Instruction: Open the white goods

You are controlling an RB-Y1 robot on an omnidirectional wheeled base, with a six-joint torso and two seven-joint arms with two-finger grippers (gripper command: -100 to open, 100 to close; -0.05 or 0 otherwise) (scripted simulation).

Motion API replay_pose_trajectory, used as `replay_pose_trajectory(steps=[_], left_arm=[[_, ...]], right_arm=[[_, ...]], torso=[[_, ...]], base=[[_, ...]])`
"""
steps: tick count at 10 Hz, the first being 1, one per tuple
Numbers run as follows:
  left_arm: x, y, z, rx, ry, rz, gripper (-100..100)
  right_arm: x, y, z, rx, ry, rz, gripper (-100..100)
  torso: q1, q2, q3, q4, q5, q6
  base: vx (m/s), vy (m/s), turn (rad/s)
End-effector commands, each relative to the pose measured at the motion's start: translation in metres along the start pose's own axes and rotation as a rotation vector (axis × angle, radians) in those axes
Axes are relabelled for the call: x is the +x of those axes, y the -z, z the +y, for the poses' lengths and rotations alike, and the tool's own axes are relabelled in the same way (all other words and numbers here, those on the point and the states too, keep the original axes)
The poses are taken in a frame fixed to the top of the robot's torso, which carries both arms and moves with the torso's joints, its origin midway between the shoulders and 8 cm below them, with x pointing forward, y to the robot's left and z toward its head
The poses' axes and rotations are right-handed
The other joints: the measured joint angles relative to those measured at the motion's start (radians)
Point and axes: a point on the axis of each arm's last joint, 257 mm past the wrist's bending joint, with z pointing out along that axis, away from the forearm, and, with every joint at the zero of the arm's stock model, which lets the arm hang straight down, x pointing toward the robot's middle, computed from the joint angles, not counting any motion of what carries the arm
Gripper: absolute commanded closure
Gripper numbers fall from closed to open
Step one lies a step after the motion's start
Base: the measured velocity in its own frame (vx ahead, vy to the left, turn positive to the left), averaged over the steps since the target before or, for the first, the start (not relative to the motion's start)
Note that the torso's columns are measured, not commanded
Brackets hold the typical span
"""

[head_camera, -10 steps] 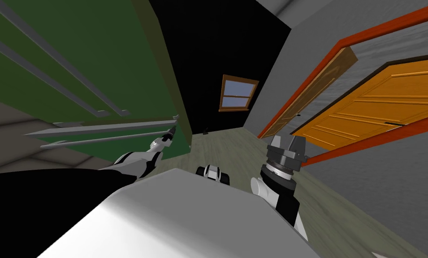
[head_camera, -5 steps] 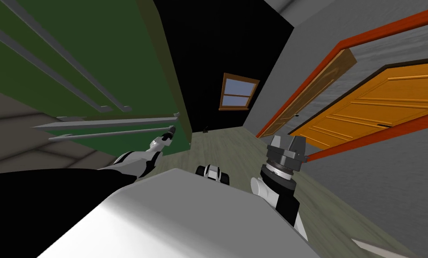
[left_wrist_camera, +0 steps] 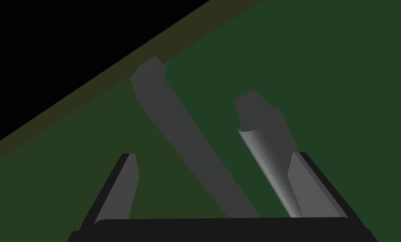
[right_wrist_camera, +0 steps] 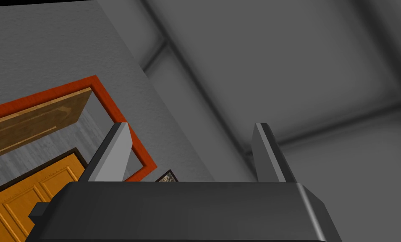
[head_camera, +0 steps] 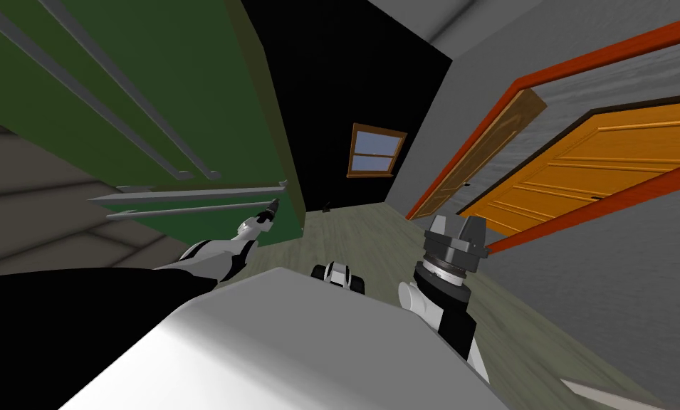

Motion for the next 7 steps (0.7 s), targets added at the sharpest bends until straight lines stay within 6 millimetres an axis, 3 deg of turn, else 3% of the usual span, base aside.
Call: replay_pose_trajectory(steps=[1,4,7], left_arm=[[-0.002,0.004,0.013,-0.027,-0.004,-0.004,-100],[-0.003,0.009,0.028,-0.058,-0.007,-0.008,-100],[-0.003,0.007,0.025,-0.054,-0.005,-0.008,-100]], right_arm=[[0.0,0.0,0.0,0.0,0.0,0.0,0],[0.0,0.0,0.0,0.0,0.0,0.0,0],[0.0,0.0,0.0,0.0,0.0,0.0,0]], torso=[[-0.003,0.005,0.003,0.001,-0.001,0.0],[-0.01,0.014,0.009,0.005,-0.004,0.0],[-0.008,0.011,0.008,0.004,-0.003,0.0]], base=[[0.147,0.111,0.027],[0.127,0.073,0.027],[0.082,0.041,-0.007]])
